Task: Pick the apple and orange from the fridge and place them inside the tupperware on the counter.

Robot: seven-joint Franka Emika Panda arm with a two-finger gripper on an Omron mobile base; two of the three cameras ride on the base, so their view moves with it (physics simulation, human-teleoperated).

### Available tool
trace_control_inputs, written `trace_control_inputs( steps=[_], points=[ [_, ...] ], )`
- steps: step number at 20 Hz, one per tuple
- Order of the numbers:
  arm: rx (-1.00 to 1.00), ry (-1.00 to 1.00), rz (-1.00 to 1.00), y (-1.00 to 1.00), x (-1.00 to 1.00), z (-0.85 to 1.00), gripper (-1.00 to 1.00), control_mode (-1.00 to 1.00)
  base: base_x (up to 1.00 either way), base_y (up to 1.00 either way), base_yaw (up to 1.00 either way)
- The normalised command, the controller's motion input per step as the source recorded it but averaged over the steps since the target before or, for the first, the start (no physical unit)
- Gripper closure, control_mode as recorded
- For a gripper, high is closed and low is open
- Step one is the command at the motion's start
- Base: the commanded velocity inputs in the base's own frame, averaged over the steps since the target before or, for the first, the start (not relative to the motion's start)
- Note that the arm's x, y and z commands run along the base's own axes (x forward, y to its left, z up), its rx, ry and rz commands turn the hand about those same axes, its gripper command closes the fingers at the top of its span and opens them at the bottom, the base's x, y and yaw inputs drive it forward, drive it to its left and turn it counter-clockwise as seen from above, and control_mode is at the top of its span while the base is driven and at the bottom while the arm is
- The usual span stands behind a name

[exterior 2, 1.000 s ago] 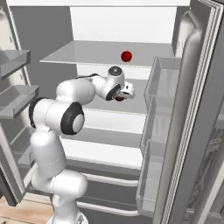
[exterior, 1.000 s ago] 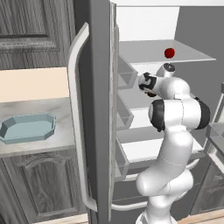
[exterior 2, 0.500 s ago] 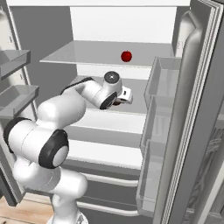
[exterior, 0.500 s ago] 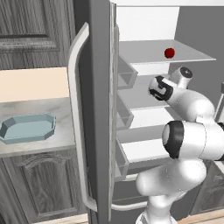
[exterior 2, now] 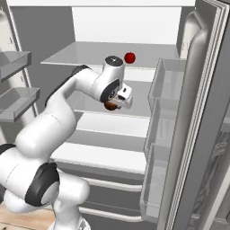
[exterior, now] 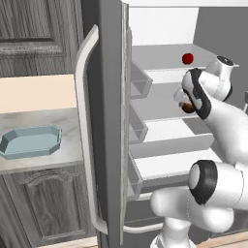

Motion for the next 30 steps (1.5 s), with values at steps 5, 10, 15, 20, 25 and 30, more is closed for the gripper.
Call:
trace_control_inputs(
  steps=[5,10,15,20,25,30],
  points=[
    [0.07,0.02,0.0,0.0,-1.0,0.28,1.0,-1.0,0.0,0.0,0.0],
    [0.0,0.0,0.0,0.03,-1.0,0.06,1.0,-1.0,0.0,0.0,0.0],
    [-0.11,0.01,0.02,0.23,-0.69,-0.04,1.0,-1.0,0.0,0.0,0.0],
    [-0.23,0.0,0.13,0.22,-0.22,-0.11,1.0,-1.0,0.0,0.0,0.0],
    [-0.05,-0.02,0.0,0.05,-0.35,-0.06,1.0,1.0,-0.6,0.13,0.0],
    [0.0,0.0,0.0,0.0,0.0,0.0,1.0,1.0,-1.0,0.41,0.04]
  ],
)
